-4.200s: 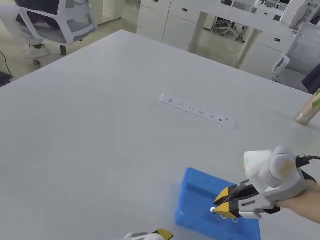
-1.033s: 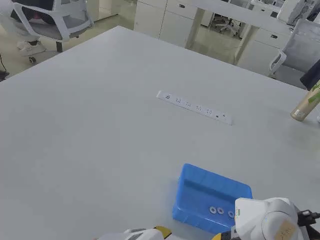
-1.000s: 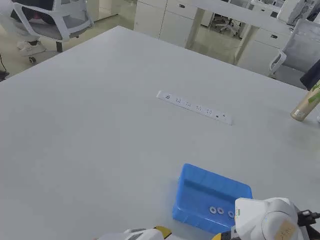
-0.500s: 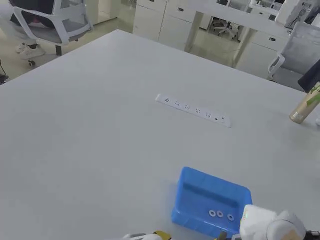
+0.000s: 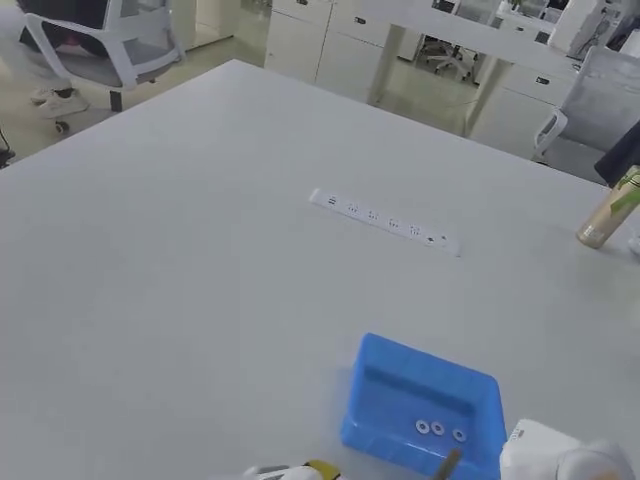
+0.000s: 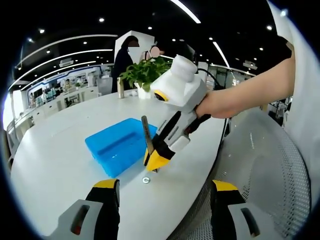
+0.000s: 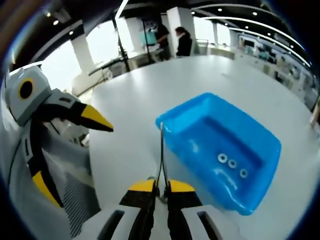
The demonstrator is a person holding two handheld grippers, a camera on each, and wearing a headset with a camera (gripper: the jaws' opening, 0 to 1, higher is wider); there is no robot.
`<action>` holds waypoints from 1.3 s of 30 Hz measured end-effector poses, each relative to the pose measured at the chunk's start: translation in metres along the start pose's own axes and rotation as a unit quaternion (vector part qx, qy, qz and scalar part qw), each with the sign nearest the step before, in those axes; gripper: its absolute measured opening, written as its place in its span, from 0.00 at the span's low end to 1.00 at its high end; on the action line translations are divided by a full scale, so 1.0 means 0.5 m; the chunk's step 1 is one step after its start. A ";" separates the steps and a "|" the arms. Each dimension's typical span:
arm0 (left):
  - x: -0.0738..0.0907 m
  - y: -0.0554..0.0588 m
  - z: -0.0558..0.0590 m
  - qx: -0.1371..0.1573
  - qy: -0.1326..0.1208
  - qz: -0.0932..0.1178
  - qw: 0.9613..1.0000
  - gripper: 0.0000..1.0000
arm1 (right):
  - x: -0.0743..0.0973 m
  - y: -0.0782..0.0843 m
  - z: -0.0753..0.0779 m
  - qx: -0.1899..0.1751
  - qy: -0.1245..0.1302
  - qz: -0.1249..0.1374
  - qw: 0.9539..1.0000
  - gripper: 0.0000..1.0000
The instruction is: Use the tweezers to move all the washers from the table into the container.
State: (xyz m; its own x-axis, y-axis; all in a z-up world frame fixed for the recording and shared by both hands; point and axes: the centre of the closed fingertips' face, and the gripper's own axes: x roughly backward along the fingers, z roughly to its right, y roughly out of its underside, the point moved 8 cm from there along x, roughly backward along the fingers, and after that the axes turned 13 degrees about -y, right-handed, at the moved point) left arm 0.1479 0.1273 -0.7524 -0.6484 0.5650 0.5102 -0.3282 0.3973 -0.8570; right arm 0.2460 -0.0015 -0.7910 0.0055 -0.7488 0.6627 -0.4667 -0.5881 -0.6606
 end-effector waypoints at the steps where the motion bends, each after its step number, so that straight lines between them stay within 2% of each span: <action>1: 0.000 0.000 0.000 0.000 0.000 0.000 1.000 0.74 | 0.002 0.002 0.001 -0.018 0.000 0.013 1.000 0.05; 5: 0.000 -0.001 0.000 -0.001 -0.001 0.002 1.000 0.75 | 0.008 0.010 -0.011 -0.069 -0.014 0.060 0.996 0.05; 7: 0.000 -0.001 -0.001 0.001 -0.001 0.003 1.000 0.75 | 0.011 0.011 -0.016 -0.088 -0.021 0.072 0.993 0.05; 13: 0.000 -0.001 0.000 0.001 0.001 0.003 1.000 0.75 | 0.030 0.001 -0.016 -0.113 -0.033 0.110 0.987 0.05; 19: -0.001 -0.001 0.000 0.000 0.002 0.003 1.000 0.74 | 0.054 -0.036 -0.017 -0.132 -0.040 0.159 0.978 0.05; 21: -0.001 -0.001 0.000 0.000 0.001 0.002 1.000 0.74 | 0.062 -0.049 -0.018 -0.131 -0.042 0.169 0.976 0.05; 26: -0.001 0.000 0.000 -0.001 0.002 0.002 1.000 0.74 | 0.075 -0.079 -0.016 -0.124 -0.040 0.187 0.974 0.05; 29: -0.001 0.000 0.000 -0.001 0.003 0.001 1.000 0.74 | 0.078 -0.090 -0.005 -0.137 -0.040 0.214 0.966 0.05; 32: -0.001 0.000 0.000 -0.002 0.004 0.001 1.000 0.74 | 0.079 -0.095 0.006 -0.146 -0.034 0.226 0.963 0.05; 35: -0.001 0.000 0.000 -0.001 0.004 0.000 1.000 0.74 | 0.079 -0.103 0.015 -0.157 -0.027 0.245 0.956 0.05; 39: -0.001 0.000 0.001 -0.001 0.004 0.000 1.000 0.74 | 0.076 -0.109 0.032 -0.167 -0.012 0.256 0.952 0.05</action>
State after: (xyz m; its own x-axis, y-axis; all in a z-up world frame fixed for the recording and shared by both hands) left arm 0.1480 0.1267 -0.7527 -0.6424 0.5710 0.5112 -0.3265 0.3995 -0.8566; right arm 0.2856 -0.0024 -0.7355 -0.2805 -0.9200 0.2736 -0.6681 -0.0174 -0.7438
